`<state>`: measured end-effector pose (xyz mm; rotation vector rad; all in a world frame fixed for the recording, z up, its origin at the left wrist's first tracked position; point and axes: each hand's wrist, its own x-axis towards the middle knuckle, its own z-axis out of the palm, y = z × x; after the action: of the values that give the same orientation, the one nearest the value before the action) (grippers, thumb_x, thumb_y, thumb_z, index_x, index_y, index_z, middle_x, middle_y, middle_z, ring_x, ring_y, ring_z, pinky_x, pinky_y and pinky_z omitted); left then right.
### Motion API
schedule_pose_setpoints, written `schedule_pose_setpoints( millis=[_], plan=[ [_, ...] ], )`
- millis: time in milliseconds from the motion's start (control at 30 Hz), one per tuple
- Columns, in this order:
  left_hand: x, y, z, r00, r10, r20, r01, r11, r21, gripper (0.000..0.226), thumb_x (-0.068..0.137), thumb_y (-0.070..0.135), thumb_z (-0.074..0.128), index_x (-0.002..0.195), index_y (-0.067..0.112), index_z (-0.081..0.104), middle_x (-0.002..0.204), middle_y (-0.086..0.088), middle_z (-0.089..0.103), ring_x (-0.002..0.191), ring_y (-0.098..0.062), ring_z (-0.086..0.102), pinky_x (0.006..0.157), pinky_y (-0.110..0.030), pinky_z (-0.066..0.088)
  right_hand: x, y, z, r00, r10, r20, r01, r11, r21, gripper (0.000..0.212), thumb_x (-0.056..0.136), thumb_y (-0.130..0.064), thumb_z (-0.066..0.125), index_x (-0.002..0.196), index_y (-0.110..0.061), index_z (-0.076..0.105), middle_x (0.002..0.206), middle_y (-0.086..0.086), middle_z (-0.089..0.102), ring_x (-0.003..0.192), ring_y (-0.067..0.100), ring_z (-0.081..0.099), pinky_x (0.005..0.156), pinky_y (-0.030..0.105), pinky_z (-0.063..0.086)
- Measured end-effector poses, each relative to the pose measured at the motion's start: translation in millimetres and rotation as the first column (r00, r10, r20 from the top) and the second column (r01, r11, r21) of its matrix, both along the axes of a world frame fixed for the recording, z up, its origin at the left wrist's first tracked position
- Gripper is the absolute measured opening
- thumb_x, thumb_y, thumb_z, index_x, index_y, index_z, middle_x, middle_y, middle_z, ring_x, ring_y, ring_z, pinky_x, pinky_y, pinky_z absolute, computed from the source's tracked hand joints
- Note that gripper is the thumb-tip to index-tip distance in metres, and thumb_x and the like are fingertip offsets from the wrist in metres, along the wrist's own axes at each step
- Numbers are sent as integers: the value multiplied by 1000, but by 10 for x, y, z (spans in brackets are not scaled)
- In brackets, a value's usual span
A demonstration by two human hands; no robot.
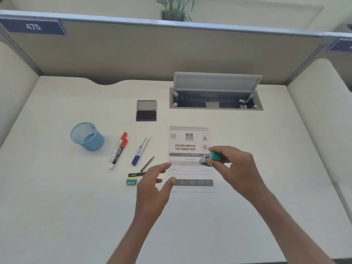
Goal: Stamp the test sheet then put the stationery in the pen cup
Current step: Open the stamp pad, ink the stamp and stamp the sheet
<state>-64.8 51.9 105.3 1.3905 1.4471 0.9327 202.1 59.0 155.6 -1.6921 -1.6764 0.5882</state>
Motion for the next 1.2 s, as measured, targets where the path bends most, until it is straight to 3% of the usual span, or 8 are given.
schedule_pose_setpoints(
  millis=[100, 200, 267, 400, 500, 733, 900, 1200],
  plan=[
    [41, -140, -361, 975, -114, -189, 112, 993, -21, 47, 95, 13, 81, 132, 39, 71, 138, 25, 67, 135, -2, 59, 110, -37, 55, 111, -84, -219, 999, 0, 51, 4, 997, -81, 34, 86, -7, 87, 117, -19, 79, 102, -12, 76, 89, 4, 71, 82, 10, 53],
    [152, -271, -604, 862, -275, -426, 322, 946, 39, 48, 95, 20, 79, 141, 27, 69, 152, 12, 61, 143, -12, 55, 118, -32, 48, 169, -146, -415, 995, 13, 102, 1, 991, -137, 31, 87, -5, 86, 115, -17, 79, 102, -9, 75, 81, -2, 71, 82, 4, 49],
    [248, -350, -721, 789, -348, -507, 426, 904, 43, 52, 93, 23, 79, 143, 23, 68, 157, 3, 60, 145, -21, 57, 118, -39, 49, 178, -169, -507, 993, 19, 117, 2, 985, -171, 29, 87, -6, 85, 114, -16, 79, 100, -10, 73, 79, 3, 72, 82, 6, 51],
    [393, -468, -883, 661, -367, -654, 499, 866, 18, 54, 94, 36, 77, 144, 19, 68, 162, -8, 56, 148, -33, 56, 120, -47, 48, 184, -229, -646, 987, 22, 156, 9, 980, -197, 29, 87, -6, 85, 114, -15, 78, 99, -6, 75, 75, 13, 73, 83, 28, 60],
    [436, -518, -964, 624, -355, -696, 494, 870, -1, 59, 95, 43, 77, 147, 17, 66, 162, -10, 56, 149, -34, 57, 121, -46, 47, 194, -308, -728, 988, 14, 155, 20, 977, -214, 29, 87, -6, 85, 114, -14, 78, 101, -4, 75, 76, 15, 73, 84, 34, 62],
    [462, -504, -1017, 567, -442, -695, 510, 851, -124, 67, 105, 50, 54, 166, 24, 43, 179, -5, 29, 166, -28, 29, 132, -43, 29, 151, -421, -837, 984, 54, 168, -6, 961, -276, 26, 90, -5, 80, 115, -12, 77, 102, 0, 76, 84, 22, 72, 88, 45, 60],
    [445, -481, -1010, 554, -452, -699, 523, 842, -131, 64, 106, 48, 53, 165, 26, 44, 179, -4, 30, 165, -27, 31, 131, -42, 31, 92, -418, -875, 980, 96, 175, -41, 953, -299, 24, 92, -4, 77, 114, -14, 77, 100, -10, 70, 90, 22, 69, 89, 41, 58],
    [414, -495, -1039, 522, -463, -717, 537, 831, -145, 64, 107, 49, 50, 167, 28, 39, 181, 0, 24, 168, -24, 25, 133, -42, 28, 75, -424, -998, 958, 148, 247, -66, 948, -313, 23, 92, -2, 71, 111, -14, 76, 100, -4, 76, 98, 23, 64, 82, 34, 54]
  ],
)
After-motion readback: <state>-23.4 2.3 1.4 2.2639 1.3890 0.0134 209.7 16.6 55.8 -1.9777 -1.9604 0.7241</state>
